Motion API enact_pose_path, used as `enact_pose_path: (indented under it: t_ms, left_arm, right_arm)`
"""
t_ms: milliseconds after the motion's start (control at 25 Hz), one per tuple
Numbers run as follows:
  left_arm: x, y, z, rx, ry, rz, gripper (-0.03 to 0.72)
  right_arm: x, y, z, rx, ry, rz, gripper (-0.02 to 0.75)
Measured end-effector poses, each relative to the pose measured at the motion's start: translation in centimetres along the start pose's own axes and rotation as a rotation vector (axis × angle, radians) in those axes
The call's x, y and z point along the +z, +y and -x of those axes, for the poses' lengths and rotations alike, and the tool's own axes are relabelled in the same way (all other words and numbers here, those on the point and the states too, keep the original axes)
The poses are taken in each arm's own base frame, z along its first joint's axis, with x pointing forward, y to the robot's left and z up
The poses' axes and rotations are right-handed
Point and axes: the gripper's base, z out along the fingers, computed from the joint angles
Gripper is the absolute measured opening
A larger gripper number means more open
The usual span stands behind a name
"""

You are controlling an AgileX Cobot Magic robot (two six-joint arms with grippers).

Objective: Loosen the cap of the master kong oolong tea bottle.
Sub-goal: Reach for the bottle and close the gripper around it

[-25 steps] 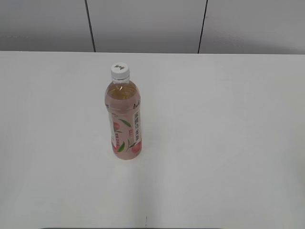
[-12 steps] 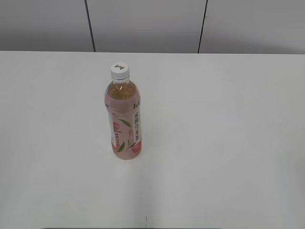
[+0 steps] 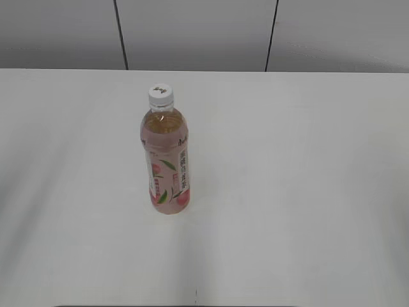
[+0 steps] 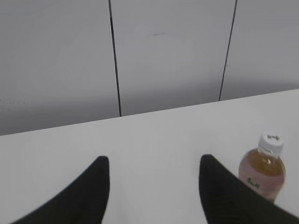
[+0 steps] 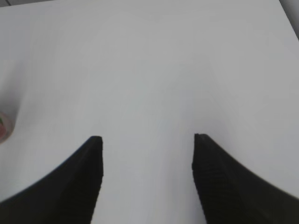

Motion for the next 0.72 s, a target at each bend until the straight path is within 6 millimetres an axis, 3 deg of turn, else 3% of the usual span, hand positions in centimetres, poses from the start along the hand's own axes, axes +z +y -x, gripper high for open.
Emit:
enact_pose_path:
  t_ms: [160, 320, 520, 720]
  left_arm:
    - [5.1, 0.9, -0.1, -0.012, 0.032, 0.024, 0.414]
    - [9.7, 1.1, -2.1, 0.009, 0.088, 0.03, 0.42]
    - [13.8, -2.5, -5.4, 0.131, 0.15, -0.113, 0.421]
    - [15.7, -5.6, -9.2, 0.184, 0.17, -0.195, 0.421]
  right_arm:
    - [3.0, -0.2, 3.2, 0.014, -0.043, 0.026, 0.46]
    - [6.5, -0.8, 5.2, 0.024, -0.086, 0.02, 0.46]
    - [11.6, -1.7, 5.9, 0.009, -0.02, 0.005, 0.46]
    - [15.5, -2.3, 7.2, -0.054, 0.066, 0.006, 0.46]
